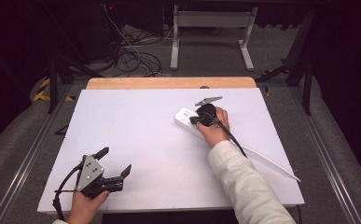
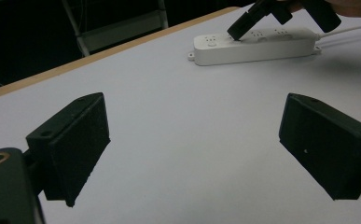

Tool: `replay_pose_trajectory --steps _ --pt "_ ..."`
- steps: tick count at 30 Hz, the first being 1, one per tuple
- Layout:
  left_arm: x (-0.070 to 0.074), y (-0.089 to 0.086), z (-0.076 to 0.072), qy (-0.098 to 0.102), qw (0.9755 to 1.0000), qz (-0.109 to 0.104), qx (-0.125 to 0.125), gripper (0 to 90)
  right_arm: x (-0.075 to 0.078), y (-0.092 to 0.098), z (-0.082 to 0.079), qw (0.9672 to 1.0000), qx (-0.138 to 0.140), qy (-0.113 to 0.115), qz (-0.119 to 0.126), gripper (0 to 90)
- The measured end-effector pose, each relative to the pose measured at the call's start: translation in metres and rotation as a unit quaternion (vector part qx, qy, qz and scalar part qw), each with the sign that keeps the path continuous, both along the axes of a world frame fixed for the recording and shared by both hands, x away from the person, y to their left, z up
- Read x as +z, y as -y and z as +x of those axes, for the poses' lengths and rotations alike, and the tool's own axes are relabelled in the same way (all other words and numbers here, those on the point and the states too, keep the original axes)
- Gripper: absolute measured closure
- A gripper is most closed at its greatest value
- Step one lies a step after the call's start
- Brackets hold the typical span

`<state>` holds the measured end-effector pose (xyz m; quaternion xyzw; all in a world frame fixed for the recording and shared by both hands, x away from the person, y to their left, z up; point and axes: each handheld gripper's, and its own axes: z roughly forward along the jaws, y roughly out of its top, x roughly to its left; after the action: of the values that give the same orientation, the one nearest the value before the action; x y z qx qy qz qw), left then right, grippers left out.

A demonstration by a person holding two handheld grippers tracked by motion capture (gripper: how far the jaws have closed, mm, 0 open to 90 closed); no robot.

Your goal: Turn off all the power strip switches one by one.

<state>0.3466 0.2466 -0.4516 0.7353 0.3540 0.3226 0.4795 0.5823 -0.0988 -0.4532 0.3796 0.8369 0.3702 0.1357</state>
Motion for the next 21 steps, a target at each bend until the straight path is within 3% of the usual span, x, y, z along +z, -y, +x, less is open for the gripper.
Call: replay_pose_trajectory --steps 9,21 --pt "0.0000 0.0005 -0.0004 -0.001 1.0000 0.000 0.000 9.3 -0.0018 -0.0020 -0.0009 1.0000 0.004 0.001 -0.006 90.0" --pt "-0.0002 0.0011 -0.0005 -0.002 1.0000 0.000 -0.001 9.3 0.0001 -0.0009 0.0003 0.9998 0.000 -0.021 -0.006 90.0"
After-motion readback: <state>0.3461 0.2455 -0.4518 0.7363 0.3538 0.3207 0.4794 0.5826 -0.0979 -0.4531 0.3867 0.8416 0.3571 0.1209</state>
